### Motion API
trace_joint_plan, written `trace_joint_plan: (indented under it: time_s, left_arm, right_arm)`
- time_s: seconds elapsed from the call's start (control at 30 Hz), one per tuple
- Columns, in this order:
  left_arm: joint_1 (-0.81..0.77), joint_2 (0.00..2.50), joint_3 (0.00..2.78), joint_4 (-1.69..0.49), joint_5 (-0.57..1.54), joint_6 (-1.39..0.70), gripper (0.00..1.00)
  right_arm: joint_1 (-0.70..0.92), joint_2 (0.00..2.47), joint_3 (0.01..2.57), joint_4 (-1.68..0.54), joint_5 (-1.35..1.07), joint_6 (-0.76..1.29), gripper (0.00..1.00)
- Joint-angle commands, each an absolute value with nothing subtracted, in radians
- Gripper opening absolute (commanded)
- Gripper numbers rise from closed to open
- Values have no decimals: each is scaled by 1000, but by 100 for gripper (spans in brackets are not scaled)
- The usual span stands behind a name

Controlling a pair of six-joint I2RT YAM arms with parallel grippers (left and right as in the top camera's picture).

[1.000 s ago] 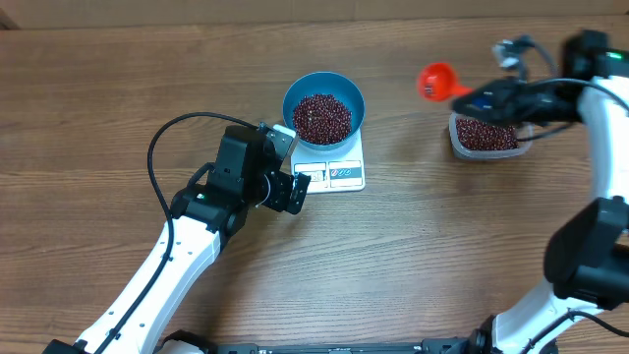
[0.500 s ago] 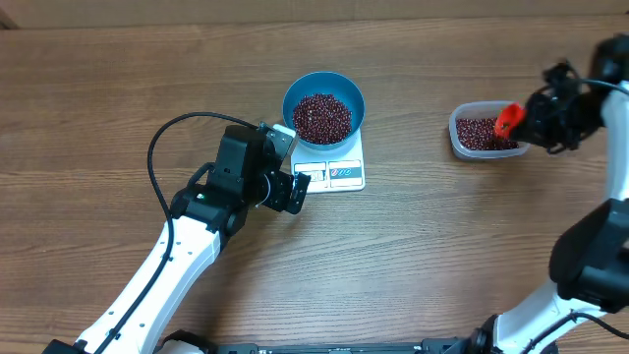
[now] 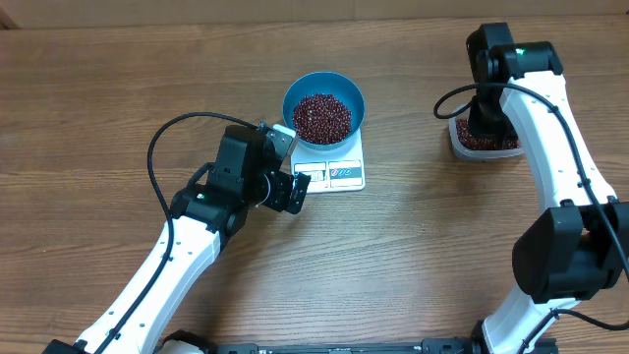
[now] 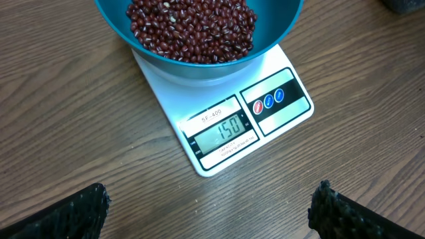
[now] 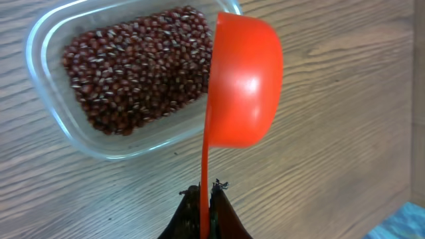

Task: Scoop item into bowl and weigh 150g on scale
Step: 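Carry the scoop back over the bean tub with the right gripper, then lower the red scoop into the tub and release it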

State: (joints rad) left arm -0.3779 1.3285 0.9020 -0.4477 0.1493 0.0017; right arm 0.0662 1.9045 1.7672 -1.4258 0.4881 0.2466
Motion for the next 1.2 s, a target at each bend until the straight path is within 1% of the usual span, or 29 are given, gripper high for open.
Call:
trace_joint_plan:
  time_s: [0.0, 0.1, 0.23, 0.27, 0.33, 0.4, 0.53, 0.67, 0.73, 0.83, 0.93, 1.03, 1.1, 1.17]
  left_arm:
    - [-380, 1309, 893, -445, 147, -7, 100]
    - [-380, 1309, 893, -445, 147, -7, 100]
    - [-380, 1309, 893, -445, 147, -7, 99]
    - [-380, 1309, 893, -445, 147, -7, 100]
    - [-380, 1309, 893, -445, 147, -7, 100]
    - [-380, 1309, 893, -445, 147, -7, 100]
    - [-380, 1309, 893, -445, 147, -7, 100]
    - [-380, 1309, 893, -445, 147, -7, 100]
    - [-380, 1309, 893, -445, 147, -7, 100]
    - [-380, 1309, 893, -445, 147, -7, 99]
    - [-380, 1309, 893, -445, 147, -7, 99]
    - [-380, 1309, 893, -445, 147, -7, 100]
    - [-380, 1309, 893, -445, 147, -7, 99]
    - [-380, 1309, 893, -445, 147, -7, 100]
  right_arm:
    - [68, 1863, 1788, -1430, 546, 293, 4]
    - [64, 1863, 1788, -1418, 512, 339, 4]
    - [17, 1863, 1788, -1355, 197, 345, 4]
    - [-12, 1863, 1788, -1340, 86, 345, 4]
    - [-62, 1858, 1787, -1337, -30, 345, 4]
    - [-91, 1841, 1781, -1339, -66, 345, 4]
    - [-145, 1716, 1708, -1280, -155, 335, 4]
    - [-248, 1534, 1517, -1125, -344, 336, 4]
    - [-327, 1467, 1357, -982, -485, 383, 4]
    - [-386, 1455, 1222, -851, -578, 447, 4]
    - [-429, 1458, 1048, -596, -738, 518, 4]
    - [-434, 1472, 927, -411, -787, 598, 4]
    - [-429, 1489, 876, -348, -786, 625, 4]
    - [-428, 1503, 869, -341, -762, 626, 4]
